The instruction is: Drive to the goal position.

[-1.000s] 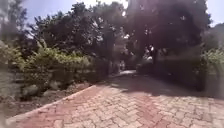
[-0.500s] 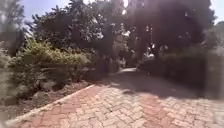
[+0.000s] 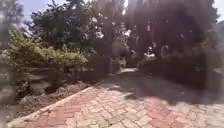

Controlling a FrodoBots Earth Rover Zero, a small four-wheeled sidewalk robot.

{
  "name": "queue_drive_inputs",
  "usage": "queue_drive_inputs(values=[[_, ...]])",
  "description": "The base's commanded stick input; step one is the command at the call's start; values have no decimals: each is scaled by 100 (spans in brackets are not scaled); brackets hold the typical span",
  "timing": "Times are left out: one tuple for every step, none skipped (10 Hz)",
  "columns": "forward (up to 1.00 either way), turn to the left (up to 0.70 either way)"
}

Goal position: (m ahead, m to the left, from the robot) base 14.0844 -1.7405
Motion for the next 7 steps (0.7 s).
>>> queue_drive_inputs(values=[[70, 0], [70, 0], [70, -35], [70, -35], [70, -5], [70, 0], [70, 0]])
